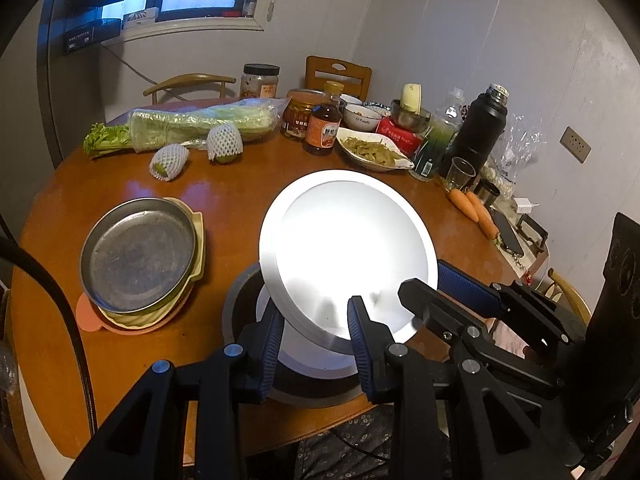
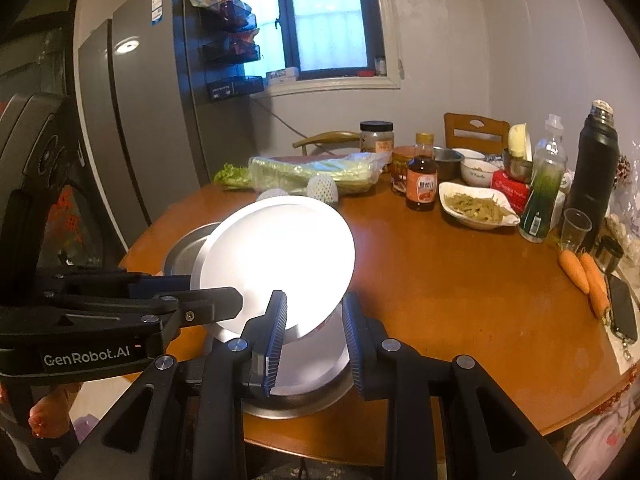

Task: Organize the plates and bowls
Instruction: 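Lower the held red cup bowl into the steel bowl with the left gripper, then open the left gripper and withdraw it from the stacked cup bowls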

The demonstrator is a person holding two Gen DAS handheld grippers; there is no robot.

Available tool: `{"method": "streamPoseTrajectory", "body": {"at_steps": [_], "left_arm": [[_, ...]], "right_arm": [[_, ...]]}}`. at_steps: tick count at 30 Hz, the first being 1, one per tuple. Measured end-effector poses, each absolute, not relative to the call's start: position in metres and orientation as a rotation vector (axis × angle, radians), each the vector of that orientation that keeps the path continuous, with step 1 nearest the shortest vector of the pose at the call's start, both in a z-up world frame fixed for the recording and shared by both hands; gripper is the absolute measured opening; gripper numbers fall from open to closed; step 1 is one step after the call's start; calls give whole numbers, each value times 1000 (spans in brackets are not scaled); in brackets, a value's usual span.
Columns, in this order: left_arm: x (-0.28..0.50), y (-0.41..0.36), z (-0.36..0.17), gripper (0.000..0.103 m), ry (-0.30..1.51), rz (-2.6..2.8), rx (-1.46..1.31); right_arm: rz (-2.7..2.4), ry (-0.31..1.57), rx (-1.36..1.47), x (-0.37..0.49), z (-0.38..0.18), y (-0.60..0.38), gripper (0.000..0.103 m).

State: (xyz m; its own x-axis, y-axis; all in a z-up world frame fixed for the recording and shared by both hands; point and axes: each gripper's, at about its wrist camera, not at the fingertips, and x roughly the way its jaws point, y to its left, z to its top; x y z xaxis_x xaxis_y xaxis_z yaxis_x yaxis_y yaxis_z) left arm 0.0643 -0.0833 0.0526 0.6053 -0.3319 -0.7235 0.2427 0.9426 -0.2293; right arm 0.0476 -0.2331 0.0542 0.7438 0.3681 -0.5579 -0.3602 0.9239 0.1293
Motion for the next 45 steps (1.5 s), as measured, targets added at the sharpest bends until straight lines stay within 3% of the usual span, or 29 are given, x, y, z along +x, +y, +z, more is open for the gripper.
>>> {"method": "streamPoseTrajectory", "body": {"at_steps": [45], "left_arm": [[72,-87,6,33,947,-268,-48]], "right_arm": [[408,740,-4,52,10,-224,31]]}}
